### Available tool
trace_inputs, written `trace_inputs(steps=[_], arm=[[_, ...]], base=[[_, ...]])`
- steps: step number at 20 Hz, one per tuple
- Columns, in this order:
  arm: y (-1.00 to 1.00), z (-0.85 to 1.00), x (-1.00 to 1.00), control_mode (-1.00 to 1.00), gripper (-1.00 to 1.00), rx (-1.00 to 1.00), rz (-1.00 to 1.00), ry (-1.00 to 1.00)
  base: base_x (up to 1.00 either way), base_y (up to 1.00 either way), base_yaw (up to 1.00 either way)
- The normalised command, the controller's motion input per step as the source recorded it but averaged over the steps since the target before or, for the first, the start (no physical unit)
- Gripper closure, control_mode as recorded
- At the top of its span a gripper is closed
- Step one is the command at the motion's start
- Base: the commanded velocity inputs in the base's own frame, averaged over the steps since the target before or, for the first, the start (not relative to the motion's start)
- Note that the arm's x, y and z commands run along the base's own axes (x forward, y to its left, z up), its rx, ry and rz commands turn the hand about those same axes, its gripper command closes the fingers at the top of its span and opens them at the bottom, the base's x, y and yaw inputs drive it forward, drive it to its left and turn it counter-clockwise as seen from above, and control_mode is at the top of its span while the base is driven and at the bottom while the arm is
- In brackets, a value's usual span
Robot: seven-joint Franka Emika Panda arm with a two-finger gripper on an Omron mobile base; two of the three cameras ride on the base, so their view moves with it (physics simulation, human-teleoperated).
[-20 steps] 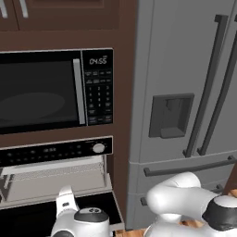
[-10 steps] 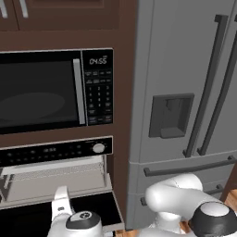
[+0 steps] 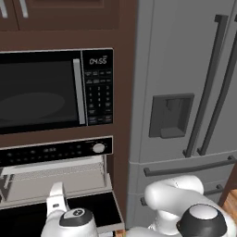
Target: Take the fish from the oven and place it on the plate on the counter.
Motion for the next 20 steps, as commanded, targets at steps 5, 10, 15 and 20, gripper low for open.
trace_inputs(steps=[5,10,15,20], arm=[[0.0,-0.03,0.55,-1.0,1.0,0.0,0.0,-0.05],[0.02,-0.21,0.39,-1.0,1.0,0.0,0.0,0.0],[0.09,-0.19,0.39,-1.0,1.0,0.0,0.0,-0.03],[0.17,-0.18,0.28,-1.0,1.0,0.0,0.0,-0.17]], base=[[0.0,0.0,0.0],[0.0,0.0,0.0],[0.0,0.0,0.0],[0.0,0.0,0.0]])
